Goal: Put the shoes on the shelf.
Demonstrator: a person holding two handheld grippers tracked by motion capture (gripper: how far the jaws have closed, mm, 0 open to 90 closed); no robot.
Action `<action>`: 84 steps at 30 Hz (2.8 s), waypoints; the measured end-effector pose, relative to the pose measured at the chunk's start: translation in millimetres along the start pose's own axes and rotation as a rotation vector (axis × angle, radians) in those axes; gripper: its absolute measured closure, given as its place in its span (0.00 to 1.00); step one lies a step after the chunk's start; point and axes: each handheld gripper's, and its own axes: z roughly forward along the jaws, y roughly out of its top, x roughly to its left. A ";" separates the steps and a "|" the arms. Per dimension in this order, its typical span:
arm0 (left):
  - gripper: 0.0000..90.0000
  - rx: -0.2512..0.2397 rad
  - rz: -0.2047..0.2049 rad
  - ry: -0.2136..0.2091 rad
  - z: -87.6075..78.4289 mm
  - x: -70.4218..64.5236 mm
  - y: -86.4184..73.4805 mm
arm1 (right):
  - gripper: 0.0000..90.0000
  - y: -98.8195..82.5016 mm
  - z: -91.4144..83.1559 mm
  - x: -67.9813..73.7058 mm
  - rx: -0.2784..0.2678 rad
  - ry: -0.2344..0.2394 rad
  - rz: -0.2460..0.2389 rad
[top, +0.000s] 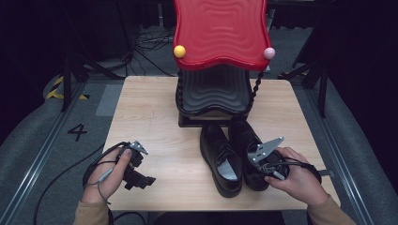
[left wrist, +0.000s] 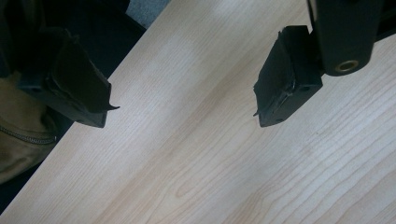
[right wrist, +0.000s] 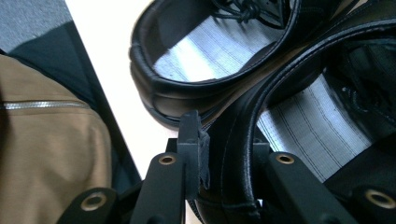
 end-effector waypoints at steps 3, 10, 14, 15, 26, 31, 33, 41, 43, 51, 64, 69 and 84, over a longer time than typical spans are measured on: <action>0.21 0.005 -0.001 0.002 1.1 0.3 -0.4 | 0.84 0.9 6.7 -2.5 0.010 -0.004 -0.008; 0.21 0.011 -0.003 -0.003 3.3 -0.6 0.7 | 0.83 2.3 26.0 -2.2 0.047 0.001 -0.013; 0.21 0.023 0.001 -0.009 8.0 0.0 3.3 | 0.83 4.0 30.8 0.6 0.076 -0.008 -0.022; 0.21 0.032 0.003 -0.011 8.6 -0.3 3.9 | 0.83 3.8 31.0 0.2 0.074 -0.004 -0.020; 0.21 0.029 0.005 -0.015 9.3 0.4 6.1 | 0.80 -1.0 36.4 -2.8 0.088 0.039 0.049; 0.21 0.023 0.013 -0.012 9.4 0.2 8.1 | 0.72 -2.9 30.0 -2.8 0.064 0.066 0.115; 0.21 0.028 0.010 -0.015 9.7 -1.1 8.6 | 0.70 -2.8 26.6 0.1 0.064 0.057 0.130; 0.21 0.024 0.014 -0.010 7.9 -0.6 6.1 | 0.61 -0.4 8.1 0.5 0.005 0.050 0.227; 0.21 0.021 0.009 -0.006 7.8 -0.9 5.9 | 0.60 0.7 2.9 0.0 -0.024 0.070 0.269; 0.21 0.023 0.005 -0.007 6.3 -3.1 5.6 | 0.55 7.7 -5.2 -0.6 -0.117 0.071 0.383; 0.21 0.015 0.007 -0.001 4.1 -1.2 3.2 | 0.47 26.1 24.8 -16.3 -0.036 -0.006 0.556; 0.21 0.011 0.006 -0.003 3.5 -1.8 2.9 | 0.51 28.9 41.5 -20.2 0.002 -0.041 0.559; 0.21 0.009 0.005 -0.003 2.7 -0.8 2.0 | 0.69 42.3 67.5 -23.8 0.135 -0.163 0.550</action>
